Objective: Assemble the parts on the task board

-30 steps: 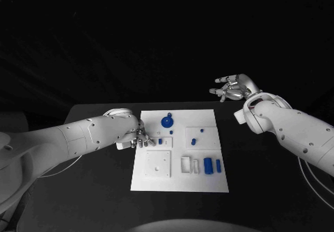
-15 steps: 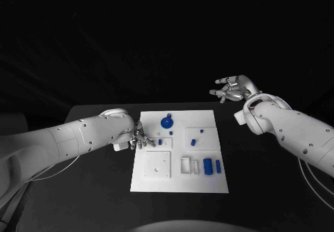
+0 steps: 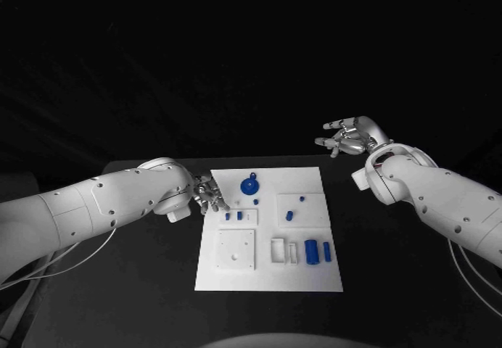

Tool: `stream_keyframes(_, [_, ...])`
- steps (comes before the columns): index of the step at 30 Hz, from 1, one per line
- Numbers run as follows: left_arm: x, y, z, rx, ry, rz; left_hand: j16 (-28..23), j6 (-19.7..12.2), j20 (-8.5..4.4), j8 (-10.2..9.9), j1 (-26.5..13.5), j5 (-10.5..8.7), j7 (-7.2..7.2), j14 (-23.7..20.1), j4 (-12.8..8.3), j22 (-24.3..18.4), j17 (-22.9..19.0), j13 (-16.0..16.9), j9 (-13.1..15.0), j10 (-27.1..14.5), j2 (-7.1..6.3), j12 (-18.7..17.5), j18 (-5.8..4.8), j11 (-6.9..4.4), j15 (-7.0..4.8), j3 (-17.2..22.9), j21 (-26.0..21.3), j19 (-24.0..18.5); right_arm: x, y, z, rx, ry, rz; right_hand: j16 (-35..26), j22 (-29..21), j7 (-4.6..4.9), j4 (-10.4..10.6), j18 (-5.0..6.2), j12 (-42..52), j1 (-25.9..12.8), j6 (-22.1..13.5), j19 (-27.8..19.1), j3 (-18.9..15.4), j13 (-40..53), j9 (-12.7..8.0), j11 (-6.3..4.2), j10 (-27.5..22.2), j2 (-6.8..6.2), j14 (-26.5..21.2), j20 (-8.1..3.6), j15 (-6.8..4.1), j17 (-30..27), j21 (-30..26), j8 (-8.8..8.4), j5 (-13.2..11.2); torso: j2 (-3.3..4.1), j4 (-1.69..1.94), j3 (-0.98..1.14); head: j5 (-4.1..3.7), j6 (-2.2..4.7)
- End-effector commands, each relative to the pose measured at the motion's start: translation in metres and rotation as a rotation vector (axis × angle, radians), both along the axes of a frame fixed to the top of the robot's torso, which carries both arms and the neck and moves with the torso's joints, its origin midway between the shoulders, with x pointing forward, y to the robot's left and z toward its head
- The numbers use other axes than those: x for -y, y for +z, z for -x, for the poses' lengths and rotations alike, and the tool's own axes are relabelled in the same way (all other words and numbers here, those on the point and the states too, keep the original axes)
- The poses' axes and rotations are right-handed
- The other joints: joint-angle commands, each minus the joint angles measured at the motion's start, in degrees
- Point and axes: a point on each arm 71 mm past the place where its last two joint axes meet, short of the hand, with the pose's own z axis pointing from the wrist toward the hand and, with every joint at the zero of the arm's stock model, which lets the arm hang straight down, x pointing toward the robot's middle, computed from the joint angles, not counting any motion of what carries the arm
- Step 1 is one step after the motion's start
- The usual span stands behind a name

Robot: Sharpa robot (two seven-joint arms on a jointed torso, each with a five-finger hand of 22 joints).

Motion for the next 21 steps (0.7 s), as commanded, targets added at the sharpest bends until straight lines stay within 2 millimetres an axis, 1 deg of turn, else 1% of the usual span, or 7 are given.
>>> stream_keyframes(1, [0.015,0.024,-0.005,0.295,-0.105,0.129,-5.9,2.0,0.58,-1.9,4.5,3.04,0.15,-1.0,-3.5,-2.2,-3.1,-2.8,-2.8,-1.2,1.38,-4.5,-0.22,0.67,0.63,1.9,-2.0,-1.4,0.002,-0.001,0.000,-0.003,0.004,-0.005,-0.4,-0.1,-0.04,-0.5,-0.70,-0.3,0.1,0.7,0.4,0.0,-0.2,0.0,-0.01,-0.3,0.51,-0.3,0.00,0.02,-0.2,-0.3,-0.22,-0.1,0.01,-0.05,-0.09,-0.16,0.51])
stream_keyframes(3, [0.023,0.032,-0.003,0.386,-0.170,0.155,-8.0,3.5,0.59,-3.5,7.2,3.36,1.17,-0.5,-6.0,-1.6,-4.1,-3.3,-4.5,-2.1,1.73,-7.5,0.40,1.78,1.12,3.1,-1.5,-1.5,0.004,-0.002,-0.001,-0.003,0.001,-0.006,-0.5,-0.3,-0.08,-0.9,-0.72,-0.4,-0.1,1.1,0.5,-0.1,-0.4,0.1,-0.02,-0.3,0.73,-0.2,-0.01,0.01,-0.3,-0.4,-0.16,-0.1,0.07,-0.10,-0.12,-0.20,0.82])
stream_keyframes(6, [0.036,0.039,-0.001,0.495,-0.261,0.175,-9.5,6.7,0.85,-6.3,8.0,2.93,0.69,0.7,-8.0,2.2,-4.6,-3.3,-6.4,-1.1,2.43,-11.4,1.35,1.96,1.11,2.9,-0.1,-2.5,0.005,-0.002,-0.001,-0.004,-0.002,-0.006,-0.5,-0.3,-0.09,-1.0,-0.72,-0.4,0.0,1.4,0.5,0.0,-0.4,0.1,-0.01,-0.3,0.85,-0.2,-0.01,0.01,-0.3,-0.5,-0.14,-0.1,0.10,-0.11,-0.16,-0.26,1.06])
stream_keyframes(9, [0.047,0.040,0.002,0.572,-0.342,0.176,-10.5,9.2,0.92,-8.8,7.3,2.93,0.16,1.6,-9.5,5.5,-4.5,-3.4,-7.5,-2.1,2.91,-11.6,2.05,1.93,0.79,2.8,0.6,-2.9,0.005,-0.002,-0.001,-0.003,-0.002,-0.007,-0.6,-0.4,-0.09,-1.2,-0.72,-0.5,0.0,1.4,0.5,0.1,-0.5,0.1,-0.03,-0.3,0.99,-0.2,-0.02,0.00,-0.4,-0.5,-0.16,-0.1,0.09,-0.08,-0.12,-0.28,1.27])
stream_keyframes(15, [0.061,0.035,0.002,0.655,-0.446,0.133,-10.6,5.8,0.98,-8.8,6.7,2.12,-0.23,2.5,-10.5,5.7,-4.1,-3.5,-9.0,-4.1,3.26,-12.0,2.31,2.62,0.90,3.6,0.7,-2.1,0.002,-0.003,-0.001,-0.003,0.002,-0.010,-0.6,-0.5,-0.09,-1.8,-0.72,-0.6,-0.2,1.4,0.6,0.2,-0.8,0.1,-0.05,-0.2,1.16,-0.2,-0.04,-0.02,-0.5,-0.6,-0.16,0.0,0.12,-0.18,-0.09,-0.26,1.65])
stream_keyframes(18, [0.067,0.028,0.001,0.669,-0.486,0.099,-10.7,5.5,1.15,-8.7,5.9,-1.48,0.00,3.0,-10.4,5.3,-3.8,-3.6,-9.8,-5.9,3.09,-12.0,2.38,3.06,1.06,3.7,0.4,-1.6,0.001,-0.003,-0.002,-0.003,0.005,-0.012,-0.6,-0.5,-0.09,-1.9,-0.73,-0.6,-0.2,1.4,0.6,0.3,-0.8,0.1,-0.06,-0.2,1.24,-0.2,-0.05,-0.03,-0.6,-0.7,-0.15,0.0,0.15,-0.20,-0.05,-0.22,1.77])
stream_keyframes(21, [0.071,0.019,0.000,0.671,-0.517,0.070,-10.7,5.5,1.27,-8.7,5.7,-2.37,0.06,3.4,-10.4,4.8,-3.5,-3.6,-10.3,-7.1,2.77,-12.0,2.50,3.30,1.06,3.7,-0.4,-0.8,-0.001,-0.003,-0.002,-0.002,0.007,-0.013,-0.6,-0.5,-0.10,-1.9,-0.73,-0.6,-0.2,1.4,0.6,0.3,-0.8,0.1,-0.06,-0.3,1.28,-0.2,-0.05,-0.03,-0.6,-0.7,-0.15,0.1,0.16,-0.23,-0.05,-0.27,1.92])
